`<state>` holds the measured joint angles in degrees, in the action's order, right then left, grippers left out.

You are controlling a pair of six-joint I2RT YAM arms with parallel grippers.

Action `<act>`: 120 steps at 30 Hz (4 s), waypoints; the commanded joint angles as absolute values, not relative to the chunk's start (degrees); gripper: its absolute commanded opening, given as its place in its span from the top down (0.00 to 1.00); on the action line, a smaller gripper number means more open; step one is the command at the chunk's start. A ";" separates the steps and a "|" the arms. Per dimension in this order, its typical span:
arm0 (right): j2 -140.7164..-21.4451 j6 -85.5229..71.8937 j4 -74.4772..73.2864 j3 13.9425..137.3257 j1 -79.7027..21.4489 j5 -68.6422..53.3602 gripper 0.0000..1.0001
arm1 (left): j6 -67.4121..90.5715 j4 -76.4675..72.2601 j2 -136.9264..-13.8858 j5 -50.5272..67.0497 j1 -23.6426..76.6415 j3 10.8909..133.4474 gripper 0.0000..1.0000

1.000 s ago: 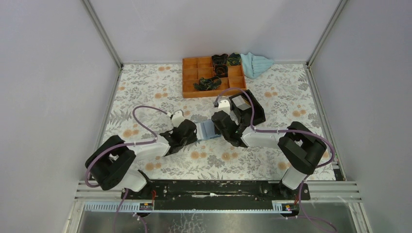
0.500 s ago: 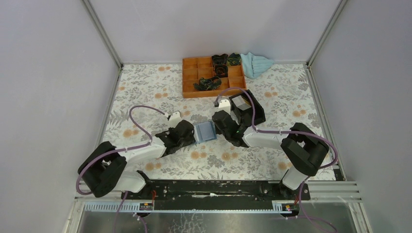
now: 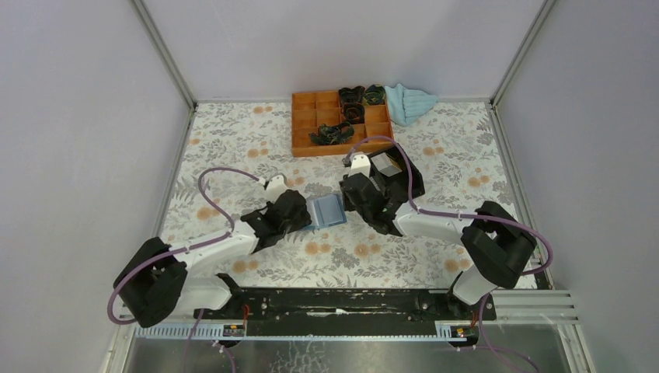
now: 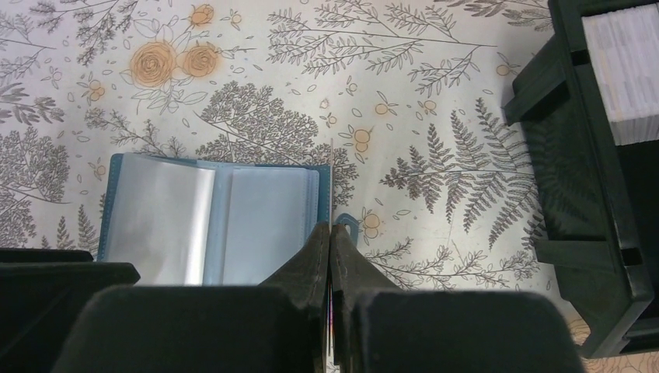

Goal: Put the credit cards into the card holder
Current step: Insert the credit card into the card holder.

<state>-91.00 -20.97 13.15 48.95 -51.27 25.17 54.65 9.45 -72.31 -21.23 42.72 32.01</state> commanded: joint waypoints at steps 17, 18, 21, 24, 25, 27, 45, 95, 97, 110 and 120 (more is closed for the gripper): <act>-91.84 -22.92 17.26 50.10 -55.22 22.50 1.00 | 55.66 9.80 -67.65 -21.13 43.03 38.67 0.61; -91.80 -23.28 17.52 49.75 -55.12 22.43 1.00 | 55.88 8.76 -68.51 -20.37 43.01 38.55 0.62; -91.29 -25.59 19.39 47.97 -54.56 20.64 1.00 | 56.53 6.10 -70.55 -18.68 43.02 38.18 0.65; -90.53 -29.09 22.74 45.31 -52.92 17.40 1.00 | 57.95 3.15 -71.32 -18.44 42.98 36.56 0.66; -90.31 -30.57 24.32 44.09 -51.97 15.56 1.00 | 58.61 1.64 -71.19 -18.38 42.95 35.57 0.66; -90.08 -32.75 27.21 42.02 -50.22 12.65 1.00 | 59.68 -2.02 -70.56 -17.97 42.82 33.24 0.66; -91.82 -42.24 39.76 37.86 -46.89 3.31 1.00 | 63.51 -13.32 -73.57 -15.44 39.99 25.91 0.60; -112.49 -67.77 74.57 37.51 -41.24 -23.70 1.00 | 62.23 -65.39 -85.46 7.57 27.15 6.83 0.56; -113.45 -68.89 76.10 37.72 -41.16 -24.12 1.00 | 62.84 -67.78 -86.60 8.13 26.54 6.24 0.56; -117.05 -71.48 81.57 37.75 -40.98 -23.47 1.00 | 65.65 -79.90 -92.95 11.55 25.20 4.86 0.69; -117.16 -71.25 82.19 37.45 -40.70 -22.83 1.00 | 66.09 -82.23 -94.42 12.31 24.84 4.52 0.93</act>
